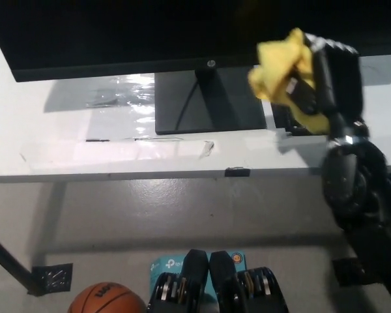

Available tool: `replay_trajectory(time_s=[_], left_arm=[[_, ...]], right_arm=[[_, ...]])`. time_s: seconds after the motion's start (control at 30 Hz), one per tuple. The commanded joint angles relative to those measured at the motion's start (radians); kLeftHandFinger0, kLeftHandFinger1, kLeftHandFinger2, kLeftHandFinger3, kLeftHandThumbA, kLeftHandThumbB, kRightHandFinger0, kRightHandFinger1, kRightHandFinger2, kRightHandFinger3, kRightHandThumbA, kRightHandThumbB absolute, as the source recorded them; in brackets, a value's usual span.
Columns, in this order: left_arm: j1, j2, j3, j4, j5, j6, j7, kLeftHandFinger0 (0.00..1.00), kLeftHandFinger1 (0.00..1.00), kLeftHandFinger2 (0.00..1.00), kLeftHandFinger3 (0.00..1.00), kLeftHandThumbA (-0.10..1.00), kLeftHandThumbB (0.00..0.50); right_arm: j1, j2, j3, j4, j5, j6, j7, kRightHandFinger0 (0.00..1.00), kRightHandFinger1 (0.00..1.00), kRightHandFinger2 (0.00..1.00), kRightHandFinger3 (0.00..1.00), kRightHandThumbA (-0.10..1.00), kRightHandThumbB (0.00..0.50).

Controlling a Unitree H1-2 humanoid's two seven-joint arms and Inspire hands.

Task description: The robot uses its right hand to pick up the cloth kept in the middle of the desk and use it to wipe the monitor in the middle of the desk by swiping its screen twice

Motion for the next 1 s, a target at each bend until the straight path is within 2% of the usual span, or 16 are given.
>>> replay_trajectory(time_s=[0.0,0.07,0.1,0.13,0.2,0.27,0.33,0.37,0.5,0.57,0.63,0.67,0.77,0.8,0.83,0.97], left_arm=[[0.002,0.015,0.017,-0.009,-0.027,-0.052,-0.005,0.00,0.00,0.00,0.06,0.71,0.500],[0.001,0.016,0.015,-0.010,-0.023,-0.044,-0.006,0.00,0.00,0.01,0.06,0.71,0.500],[0.000,0.015,0.016,-0.007,-0.023,-0.046,-0.005,0.00,0.00,0.01,0.05,0.70,0.500],[0.000,0.014,0.016,-0.006,-0.020,-0.044,-0.002,0.00,0.00,0.00,0.05,0.71,0.500],[0.001,0.014,0.020,-0.007,-0.023,-0.047,0.001,0.00,0.00,0.00,0.05,0.71,0.500],[0.001,0.012,0.025,-0.004,-0.039,-0.051,-0.005,0.00,0.00,0.00,0.05,0.70,0.500],[0.001,0.016,0.029,-0.013,-0.036,-0.041,-0.003,0.00,0.00,0.02,0.05,0.71,0.500],[0.000,0.017,0.027,-0.013,-0.028,-0.042,0.001,0.00,0.00,0.02,0.05,0.72,0.500],[0.002,0.015,0.029,-0.015,-0.035,-0.053,-0.001,0.00,0.00,0.00,0.03,0.70,0.500],[-0.004,0.017,0.027,-0.015,-0.028,-0.057,0.001,0.00,0.00,0.00,0.03,0.72,0.500],[-0.005,0.017,0.028,-0.020,-0.029,-0.049,0.001,0.00,0.00,0.03,0.05,0.70,0.500],[-0.005,0.017,0.029,-0.017,-0.030,-0.049,0.000,0.00,0.00,0.03,0.05,0.70,0.500],[-0.010,0.016,0.030,-0.014,-0.031,-0.053,0.002,0.00,0.00,0.02,0.04,0.71,0.500],[-0.014,0.017,0.031,-0.013,-0.032,-0.049,0.000,0.00,0.00,0.03,0.05,0.72,0.500],[-0.015,0.019,0.030,-0.012,-0.030,-0.050,0.000,0.00,0.00,0.02,0.05,0.72,0.500],[-0.024,0.018,0.030,-0.008,-0.034,-0.061,-0.001,0.00,0.00,0.00,0.04,0.71,0.500]], right_arm=[[-0.046,-0.027,-0.014,0.070,-0.031,-0.032,0.018,0.00,0.00,0.20,0.25,-0.10,0.164],[-0.062,-0.035,-0.030,0.134,-0.023,-0.058,-0.018,0.00,0.00,0.18,0.31,-0.10,0.169],[-0.074,-0.040,-0.040,0.176,-0.018,-0.057,-0.025,0.00,0.00,0.17,0.22,-0.10,0.095],[-0.086,-0.046,-0.047,0.215,-0.015,-0.051,-0.026,0.00,0.01,0.22,0.28,-0.10,0.084],[-0.113,-0.042,-0.055,0.274,-0.011,-0.072,-0.050,0.00,0.00,0.19,0.33,-0.10,0.124],[-0.137,-0.044,-0.061,0.338,-0.016,-0.055,-0.053,0.00,0.00,0.19,0.17,-0.10,0.118],[-0.160,-0.039,-0.063,0.392,-0.017,-0.065,-0.075,0.00,0.00,0.22,0.18,-0.10,0.119],[-0.169,-0.037,-0.065,0.438,-0.012,-0.082,-0.098,0.00,0.12,0.31,0.22,-0.10,0.135],[-0.195,-0.024,-0.065,0.514,0.002,-0.061,-0.077,0.00,0.00,0.09,0.32,-0.10,0.070],[-0.203,-0.009,-0.057,0.534,-0.003,-0.079,-0.102,0.00,0.00,0.01,0.15,-0.10,0.064],[-0.197,0.007,-0.036,0.494,-0.008,-0.021,-0.021,0.00,0.01,0.10,0.44,-0.10,0.070],[-0.190,0.010,-0.032,0.472,-0.005,-0.009,0.006,0.00,0.00,0.09,0.48,-0.10,0.079],[-0.180,0.014,-0.001,0.399,-0.011,0.066,0.132,0.00,0.02,0.19,0.88,-0.01,0.186],[-0.147,0.020,0.021,0.258,-0.004,0.194,0.370,0.59,0.92,1.00,1.00,0.57,0.348],[-0.136,0.021,0.018,0.220,-0.026,0.204,0.441,1.00,1.00,1.00,1.00,0.64,0.357],[-0.098,0.032,-0.017,0.087,-0.108,0.204,0.648,1.00,1.00,1.00,1.00,0.79,0.485]])
